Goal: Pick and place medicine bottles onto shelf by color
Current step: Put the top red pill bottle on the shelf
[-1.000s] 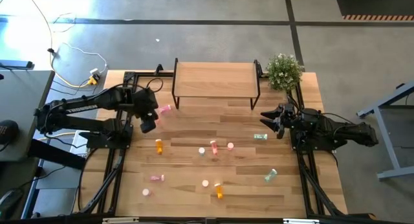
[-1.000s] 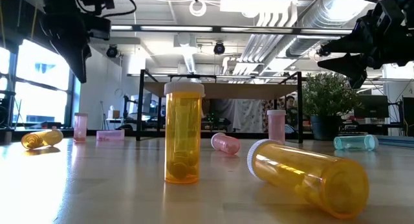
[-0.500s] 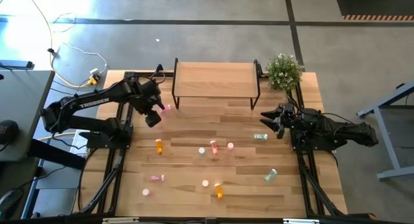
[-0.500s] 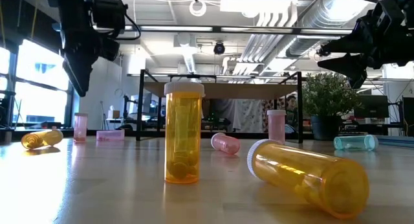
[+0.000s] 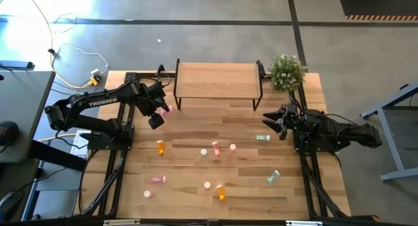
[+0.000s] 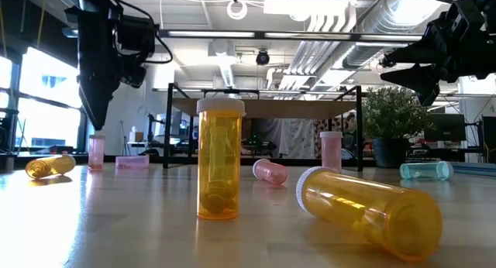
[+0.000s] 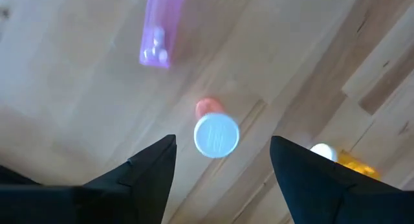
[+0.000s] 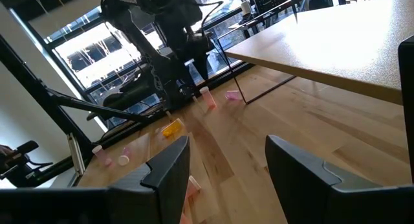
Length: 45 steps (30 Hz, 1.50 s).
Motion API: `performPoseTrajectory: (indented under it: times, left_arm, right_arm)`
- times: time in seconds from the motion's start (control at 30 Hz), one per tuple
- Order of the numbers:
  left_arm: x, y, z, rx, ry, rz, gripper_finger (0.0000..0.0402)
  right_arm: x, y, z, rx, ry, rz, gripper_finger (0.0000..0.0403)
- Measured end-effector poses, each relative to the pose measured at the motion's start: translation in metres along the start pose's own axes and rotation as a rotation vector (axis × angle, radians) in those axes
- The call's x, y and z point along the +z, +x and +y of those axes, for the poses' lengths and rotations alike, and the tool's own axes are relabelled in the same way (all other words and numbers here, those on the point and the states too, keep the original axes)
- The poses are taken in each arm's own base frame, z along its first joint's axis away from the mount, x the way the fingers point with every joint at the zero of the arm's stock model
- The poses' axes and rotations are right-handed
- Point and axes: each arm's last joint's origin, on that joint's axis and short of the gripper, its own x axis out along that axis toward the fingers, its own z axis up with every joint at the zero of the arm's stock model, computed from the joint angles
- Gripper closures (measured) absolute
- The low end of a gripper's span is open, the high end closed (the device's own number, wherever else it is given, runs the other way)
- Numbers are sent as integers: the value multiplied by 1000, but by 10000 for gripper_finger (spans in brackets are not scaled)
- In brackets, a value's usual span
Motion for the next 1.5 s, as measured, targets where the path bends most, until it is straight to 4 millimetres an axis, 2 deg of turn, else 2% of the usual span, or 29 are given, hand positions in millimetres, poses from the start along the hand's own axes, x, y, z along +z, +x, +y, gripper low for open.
performPoseTrajectory:
  times: [0.1,0.33,1.1,1.5]
  left_arm:
    - [-3,6,1,4,-11,11,168]
    - [0,7,1,31,-17,-13,174]
    - [10,32,3,57,-23,116,175]
    - [10,33,2,32,-15,119,248]
  right_arm:
    - [0,0,0,0,0,0,210]
    - [0,0,0,0,0,0,210]
    - [0,0,0,0,0,0,210]
    - [0,0,0,0,0,0,210]
